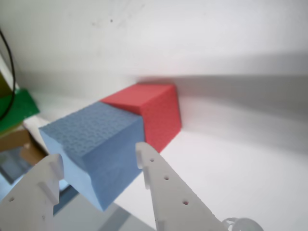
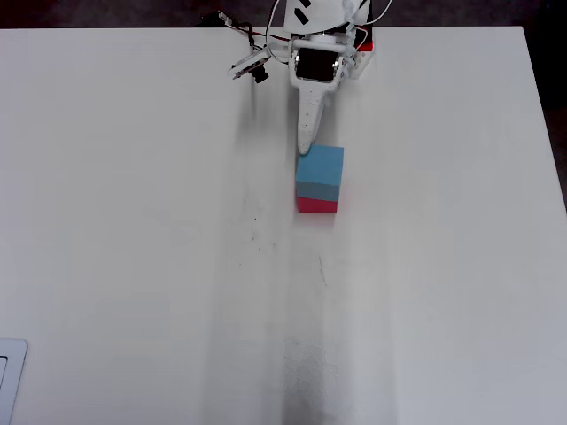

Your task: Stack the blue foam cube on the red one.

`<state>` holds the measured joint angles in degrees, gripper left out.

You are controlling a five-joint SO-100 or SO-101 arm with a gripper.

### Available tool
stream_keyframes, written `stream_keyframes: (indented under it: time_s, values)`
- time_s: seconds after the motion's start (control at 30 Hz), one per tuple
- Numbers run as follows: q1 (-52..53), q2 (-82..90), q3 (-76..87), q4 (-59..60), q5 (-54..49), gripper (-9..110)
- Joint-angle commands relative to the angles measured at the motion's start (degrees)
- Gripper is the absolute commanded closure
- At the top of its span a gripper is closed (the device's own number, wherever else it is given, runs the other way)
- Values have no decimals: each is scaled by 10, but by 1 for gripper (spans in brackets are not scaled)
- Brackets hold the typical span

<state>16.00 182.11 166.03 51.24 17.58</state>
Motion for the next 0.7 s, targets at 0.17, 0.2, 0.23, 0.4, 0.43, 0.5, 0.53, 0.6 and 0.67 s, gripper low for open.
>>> stream_keyframes:
  time_s: [0.17,0.2,0.23,0.4,0.43,0.5,0.53,0.6,0.67]
  values:
    - [4,4,-1,-4,1,83]
    - [4,4,-1,-4,1,83]
    - [4,4,-1,-4,1,83]
    - [4,4,-1,-4,1,82]
    - [4,4,-1,-4,1,82]
    - [4,4,-1,-4,1,82]
    - [4,4,-1,-4,1,81]
    - [4,4,-1,-4,1,81]
    - [4,4,-1,-4,1,80]
